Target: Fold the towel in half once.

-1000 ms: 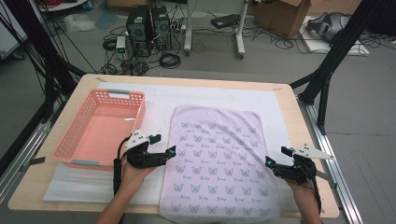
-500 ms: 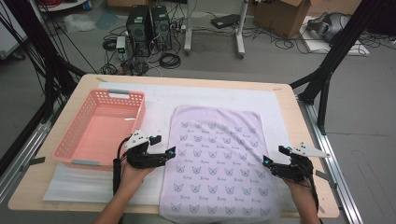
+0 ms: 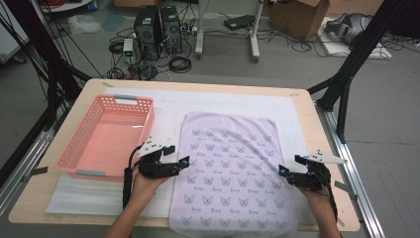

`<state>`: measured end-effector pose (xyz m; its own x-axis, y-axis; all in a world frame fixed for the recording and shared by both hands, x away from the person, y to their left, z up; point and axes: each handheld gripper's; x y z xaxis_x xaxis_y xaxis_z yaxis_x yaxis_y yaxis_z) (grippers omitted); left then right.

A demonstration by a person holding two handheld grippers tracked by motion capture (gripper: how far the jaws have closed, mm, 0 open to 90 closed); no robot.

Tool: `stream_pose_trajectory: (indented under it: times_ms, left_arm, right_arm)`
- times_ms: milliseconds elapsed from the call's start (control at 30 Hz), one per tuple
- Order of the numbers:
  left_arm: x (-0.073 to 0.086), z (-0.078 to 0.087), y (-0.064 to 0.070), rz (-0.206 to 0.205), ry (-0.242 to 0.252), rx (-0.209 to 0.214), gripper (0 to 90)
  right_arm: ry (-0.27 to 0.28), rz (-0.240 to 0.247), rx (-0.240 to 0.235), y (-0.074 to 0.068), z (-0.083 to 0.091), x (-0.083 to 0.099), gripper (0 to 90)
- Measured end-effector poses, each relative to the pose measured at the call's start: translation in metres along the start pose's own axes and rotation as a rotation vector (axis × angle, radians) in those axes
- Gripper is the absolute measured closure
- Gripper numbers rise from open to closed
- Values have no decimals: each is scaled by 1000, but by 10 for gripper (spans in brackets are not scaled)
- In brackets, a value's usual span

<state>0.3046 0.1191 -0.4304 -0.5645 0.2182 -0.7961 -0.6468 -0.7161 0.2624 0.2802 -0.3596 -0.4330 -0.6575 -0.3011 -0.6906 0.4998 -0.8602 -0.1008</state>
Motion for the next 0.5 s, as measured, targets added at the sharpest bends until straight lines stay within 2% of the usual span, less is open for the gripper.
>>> stream_pose_trajectory:
  times_ms: [67,133,167,267,400,500]
  left_arm:
    - [-5,-5,-1,10,-9,-4,253]
    - [-9,-12,-2,41,-17,5,251]
    - [-12,-16,-2,34,-39,-5,249]
    - [-23,-25,-5,21,-58,-33,245]
    - [-39,-38,-15,42,-88,-101,245]
    - [-48,-49,-26,59,-107,-134,253]
  right_arm:
    - [-2,-4,-9,2,-2,-2,190]
    - [-13,-4,-16,4,-4,-4,190]
    - [-17,-5,-17,6,-6,-6,190]
    - [-30,-18,-16,10,-11,-13,191]
    - [-47,-35,-5,16,-20,-24,194]
    - [-61,-46,4,21,-26,-33,202]
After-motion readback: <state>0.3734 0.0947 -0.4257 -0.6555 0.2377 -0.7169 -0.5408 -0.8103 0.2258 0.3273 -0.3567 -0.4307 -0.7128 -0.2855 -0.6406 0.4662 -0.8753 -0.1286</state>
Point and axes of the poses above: each handheld gripper's, and its own axes: z roughly backward along the jaws, x roughly out of its underside, y roughly to its right, and after that the axes turned 13 degrees about -y, right-handed
